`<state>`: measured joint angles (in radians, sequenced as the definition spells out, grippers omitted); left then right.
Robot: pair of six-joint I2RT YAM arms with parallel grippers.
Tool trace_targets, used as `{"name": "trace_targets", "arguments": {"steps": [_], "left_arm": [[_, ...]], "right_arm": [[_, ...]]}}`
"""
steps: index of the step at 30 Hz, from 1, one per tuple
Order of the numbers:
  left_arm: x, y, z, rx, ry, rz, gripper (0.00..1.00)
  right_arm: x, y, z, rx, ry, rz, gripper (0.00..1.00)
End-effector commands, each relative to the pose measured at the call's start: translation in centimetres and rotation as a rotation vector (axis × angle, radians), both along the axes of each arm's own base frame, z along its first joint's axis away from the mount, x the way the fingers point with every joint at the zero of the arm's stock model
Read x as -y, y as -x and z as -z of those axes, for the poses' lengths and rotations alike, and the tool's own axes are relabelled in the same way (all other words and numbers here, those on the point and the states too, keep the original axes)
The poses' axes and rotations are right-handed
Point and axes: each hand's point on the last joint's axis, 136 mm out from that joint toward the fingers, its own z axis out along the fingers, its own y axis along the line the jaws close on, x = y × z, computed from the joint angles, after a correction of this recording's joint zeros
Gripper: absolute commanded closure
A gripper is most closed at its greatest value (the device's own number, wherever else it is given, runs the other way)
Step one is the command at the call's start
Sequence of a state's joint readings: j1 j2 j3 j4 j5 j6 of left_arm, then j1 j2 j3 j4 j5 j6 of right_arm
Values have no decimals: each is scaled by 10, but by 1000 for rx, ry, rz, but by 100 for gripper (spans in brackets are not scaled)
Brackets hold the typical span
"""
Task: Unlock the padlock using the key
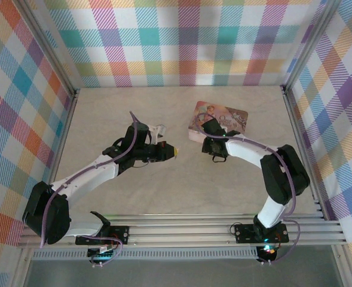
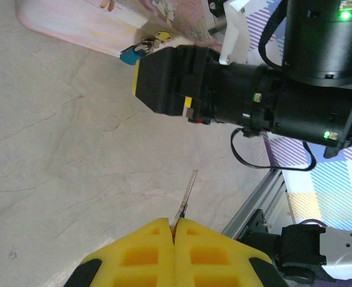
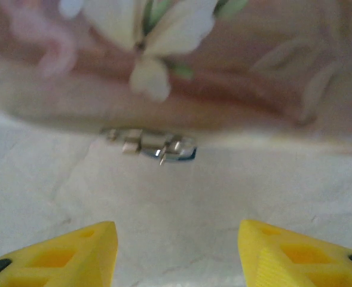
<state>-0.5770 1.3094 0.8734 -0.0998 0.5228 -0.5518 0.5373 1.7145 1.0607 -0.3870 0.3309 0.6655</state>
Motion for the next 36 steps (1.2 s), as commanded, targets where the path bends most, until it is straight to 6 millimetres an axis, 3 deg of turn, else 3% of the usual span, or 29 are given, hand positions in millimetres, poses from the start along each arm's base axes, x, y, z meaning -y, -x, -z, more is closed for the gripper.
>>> {"name": "trace_targets", "arguments": {"steps": [1, 12, 19, 25, 31, 36], "left_arm": [[-3, 4, -16, 58, 27, 27, 100], [-9, 12, -12, 61, 15, 24, 100], [-14, 15, -12, 63, 6, 16, 100], [-20, 19, -12, 69, -1, -3, 100], [-22, 19, -13, 75, 5, -16, 100], [-21, 20, -16, 76, 8, -14, 100]], "right_arm": [[4, -23, -5, 93, 18, 64, 44], [1, -42, 11, 123, 28, 106, 45], [1, -51, 23, 133, 86, 72, 58], [3, -52, 10, 149, 121, 27, 65], [2, -53, -8, 183, 99, 33, 52], [-1, -58, -18, 209, 73, 41, 52]]}}
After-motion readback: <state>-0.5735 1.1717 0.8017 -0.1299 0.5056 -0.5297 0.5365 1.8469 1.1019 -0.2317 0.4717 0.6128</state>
